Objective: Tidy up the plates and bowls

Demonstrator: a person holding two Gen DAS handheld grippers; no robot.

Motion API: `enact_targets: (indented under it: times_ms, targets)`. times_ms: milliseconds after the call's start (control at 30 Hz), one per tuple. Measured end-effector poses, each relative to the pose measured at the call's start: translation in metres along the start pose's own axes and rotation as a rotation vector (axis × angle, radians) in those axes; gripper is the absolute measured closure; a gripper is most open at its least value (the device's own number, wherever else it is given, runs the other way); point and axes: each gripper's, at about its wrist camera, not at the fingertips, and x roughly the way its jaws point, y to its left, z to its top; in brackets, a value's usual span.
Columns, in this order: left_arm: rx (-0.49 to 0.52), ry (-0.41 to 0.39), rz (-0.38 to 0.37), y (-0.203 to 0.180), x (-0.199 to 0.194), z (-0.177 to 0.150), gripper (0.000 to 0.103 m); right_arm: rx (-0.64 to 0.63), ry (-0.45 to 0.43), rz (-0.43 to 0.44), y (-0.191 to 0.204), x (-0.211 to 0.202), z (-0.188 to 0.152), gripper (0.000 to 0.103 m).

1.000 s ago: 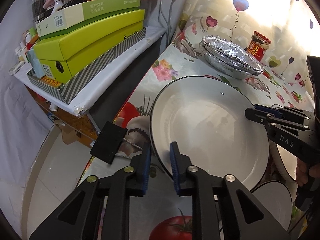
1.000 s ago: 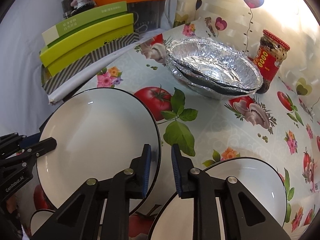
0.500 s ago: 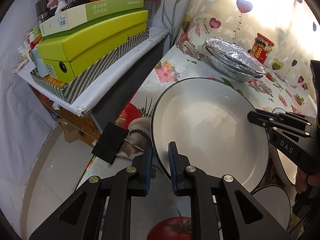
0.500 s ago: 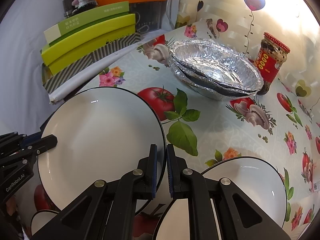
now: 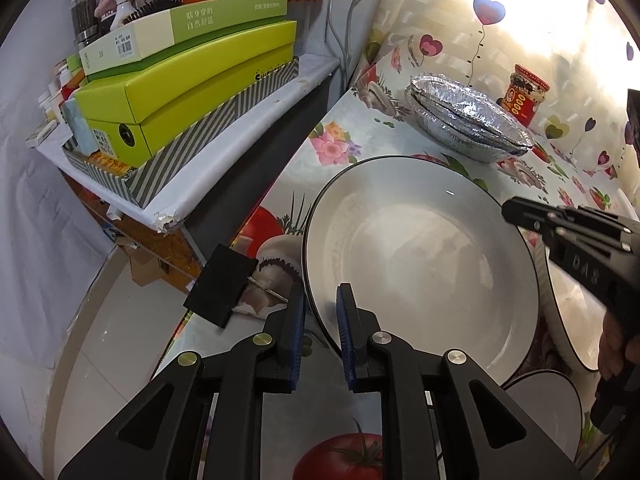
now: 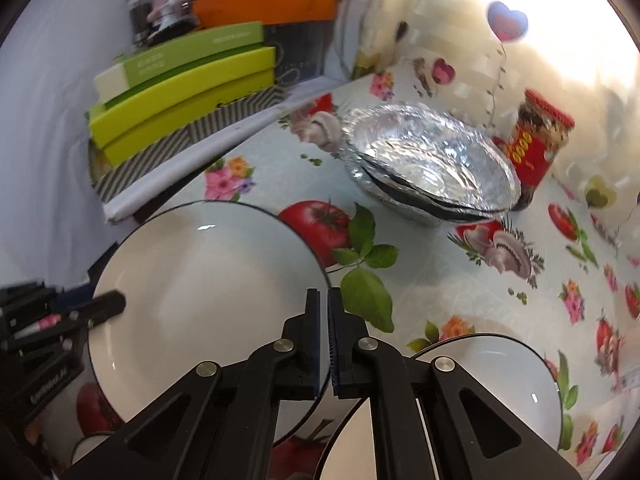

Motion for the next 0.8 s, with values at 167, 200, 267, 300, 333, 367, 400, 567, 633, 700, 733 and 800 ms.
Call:
enact_targets:
  times_ms: [167, 200, 267, 300, 333, 367, 400, 567, 633, 700, 733, 800]
  targets:
    - [0.001, -0.003, -0.002, 0.000, 0.000, 0.000, 0.086, 0.037, 0.014, 0.042, -0.011, 0.004, -0.001, 0.085]
    - [0.000, -0.002, -0.002, 0.000, 0.000, 0.000, 0.086, 0.032, 0.016, 0.041, -0.011, 0.004, -0.001, 0.085]
    - [-0.001, -0.002, -0.003, -0.001, 0.000, 0.000, 0.086, 0.028, 0.023, 0.043, -0.010, 0.006, -0.001, 0.085]
    - [-0.002, 0.000, -0.004, 0.000, 0.001, -0.001, 0.086, 0.028, 0.028, 0.050, -0.009, 0.007, -0.001, 0.085]
    - [-0.004, 0.001, -0.005, 0.000, 0.001, -0.001, 0.086, 0.025, 0.034, 0.058, -0.008, 0.009, -0.002, 0.085]
    - [-0.004, 0.001, -0.006, 0.000, 0.001, -0.001, 0.086, 0.020, 0.041, 0.060, -0.007, 0.010, -0.002, 0.085]
    - [-0.006, 0.000, -0.007, -0.001, 0.001, -0.001, 0.086, 0.018, 0.044, 0.056, -0.007, 0.012, -0.003, 0.085]
    - [-0.005, -0.001, -0.006, 0.000, 0.001, -0.001, 0.086, 0.038, 0.035, 0.067, -0.011, 0.012, -0.005, 0.085]
    - [-0.007, -0.002, -0.008, 0.000, 0.001, -0.001, 0.086, 0.034, -0.011, 0.062, -0.012, 0.004, -0.004, 0.085]
    - [-0.009, -0.004, -0.011, 0.000, 0.001, -0.002, 0.086, 0.039, -0.039, 0.062, -0.016, -0.001, -0.002, 0.081]
    - [-0.010, -0.004, -0.011, 0.001, 0.001, -0.002, 0.086, 0.044, -0.039, 0.063, -0.017, -0.001, -0.001, 0.076]
    - [-0.010, -0.005, -0.012, 0.001, 0.001, -0.002, 0.086, 0.056, -0.027, 0.066, -0.021, 0.001, -0.001, 0.070]
